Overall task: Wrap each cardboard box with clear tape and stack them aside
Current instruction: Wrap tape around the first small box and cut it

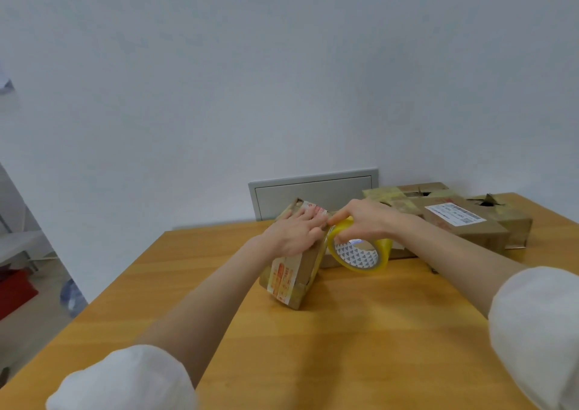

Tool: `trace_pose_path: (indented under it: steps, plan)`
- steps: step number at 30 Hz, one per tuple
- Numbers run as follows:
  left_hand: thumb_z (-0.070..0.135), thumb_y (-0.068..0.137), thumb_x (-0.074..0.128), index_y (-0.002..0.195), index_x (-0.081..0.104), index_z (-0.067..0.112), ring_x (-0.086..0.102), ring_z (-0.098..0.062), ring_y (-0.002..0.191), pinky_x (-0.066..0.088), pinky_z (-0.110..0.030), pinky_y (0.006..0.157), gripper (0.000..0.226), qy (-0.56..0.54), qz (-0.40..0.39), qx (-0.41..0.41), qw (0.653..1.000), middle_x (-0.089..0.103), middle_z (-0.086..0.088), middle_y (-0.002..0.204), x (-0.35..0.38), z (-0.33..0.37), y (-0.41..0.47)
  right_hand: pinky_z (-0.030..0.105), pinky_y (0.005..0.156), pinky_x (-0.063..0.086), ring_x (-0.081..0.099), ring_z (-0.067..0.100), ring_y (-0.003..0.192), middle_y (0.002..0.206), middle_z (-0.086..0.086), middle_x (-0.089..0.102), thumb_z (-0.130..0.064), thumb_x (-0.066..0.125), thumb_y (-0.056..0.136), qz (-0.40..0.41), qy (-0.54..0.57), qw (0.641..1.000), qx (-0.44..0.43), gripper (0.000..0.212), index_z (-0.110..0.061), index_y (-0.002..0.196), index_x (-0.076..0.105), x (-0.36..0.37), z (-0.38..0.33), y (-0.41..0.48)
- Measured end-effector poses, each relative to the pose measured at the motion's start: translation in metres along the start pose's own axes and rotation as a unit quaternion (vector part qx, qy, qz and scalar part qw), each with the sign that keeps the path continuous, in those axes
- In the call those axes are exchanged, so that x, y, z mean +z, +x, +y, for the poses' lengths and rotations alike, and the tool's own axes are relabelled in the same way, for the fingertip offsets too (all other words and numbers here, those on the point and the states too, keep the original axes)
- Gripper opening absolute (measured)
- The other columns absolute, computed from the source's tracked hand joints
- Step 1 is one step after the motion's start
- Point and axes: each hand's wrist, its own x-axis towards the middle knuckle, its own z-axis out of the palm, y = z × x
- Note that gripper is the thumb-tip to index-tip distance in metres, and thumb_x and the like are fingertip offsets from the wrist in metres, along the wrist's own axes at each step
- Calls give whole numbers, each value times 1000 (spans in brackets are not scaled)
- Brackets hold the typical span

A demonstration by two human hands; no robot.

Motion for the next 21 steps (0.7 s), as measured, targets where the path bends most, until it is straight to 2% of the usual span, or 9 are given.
trace_pose_path:
  steps: [2, 4, 6, 8, 11, 13, 15, 17, 21]
  plan:
    - [36, 101, 33, 152, 18, 24, 11, -19, 147, 11, -38, 117, 55, -88, 31, -21, 995, 12, -1, 160, -8, -3, -3, 41, 87, 53, 58, 20, 105, 129, -2, 60, -49, 66, 78, 2, 5, 1000, 5, 51, -46, 128, 55, 1, 0, 0]
    - [50, 93, 45, 152, 18, 23, 8, -24, 147, 14, -43, 116, 70, -18, 73, -56, 996, 11, -6, 160, -10, -3, -4, 41, 86, 54, 58, 19, 103, 126, -2, 61, -49, 65, 78, 3, -2, 1000, 4, 51, -46, 128, 55, 1, -2, 1]
    - [66, 82, 52, 152, 12, 25, 6, -31, 146, 17, -52, 114, 91, 60, 56, -105, 991, 6, -12, 159, -5, -1, -4, 40, 84, 54, 58, 17, 100, 124, -3, 61, -49, 64, 79, 6, -15, 1000, 2, 50, -46, 128, 55, 0, -5, 1]
    - [70, 74, 57, 151, 11, 28, 13, -37, 144, 28, -55, 109, 99, 70, 31, -157, 985, 6, -15, 158, 1, 3, 0, 39, 82, 55, 58, 17, 100, 124, -4, 61, -50, 64, 79, 10, -11, 1000, 1, 50, -46, 128, 55, 0, -7, 2]
    - [65, 68, 65, 136, 36, 24, 41, -33, 123, 44, -49, 97, 84, 24, 68, -168, 983, 37, -14, 138, 1, 2, 3, 37, 86, 53, 57, 19, 108, 131, -3, 58, -46, 68, 80, 6, 8, 1000, -3, 54, -43, 131, 53, -1, -8, 0]
    - [61, 61, 68, 123, 51, 22, 53, -25, 106, 51, -44, 89, 75, -105, 101, -160, 976, 53, -8, 120, -7, -6, -1, 34, 90, 49, 51, 19, 118, 138, -4, 51, -41, 73, 79, 27, 52, 998, -19, 61, -35, 135, 51, -14, -9, 0]
    - [53, 59, 71, 117, 59, 23, 63, -22, 93, 56, -39, 80, 66, -289, 122, -162, 935, 65, -4, 107, -15, -16, -11, 30, 91, 45, 48, 15, 118, 138, -5, 49, -38, 78, 75, 82, 148, 985, -39, 67, -29, 136, 50, -36, -15, 0]
    - [37, 74, 72, 109, 64, 22, 69, -20, 80, 58, -33, 68, 39, -438, 112, -169, 876, 71, -3, 94, -16, -25, -22, 26, 90, 42, 46, 11, 115, 131, -8, 50, -33, 79, 75, 120, 234, 963, -64, 66, -26, 134, 50, -55, -22, 1]
    - [27, 86, 65, 104, 66, 20, 66, -13, 61, 52, -24, 50, 20, -572, 88, -205, 789, 69, 1, 77, 8, -34, -45, 20, 79, 45, 52, 13, 110, 118, -8, 52, -22, 77, 79, 95, 326, 937, -82, 59, -27, 132, 52, -39, -31, 4]
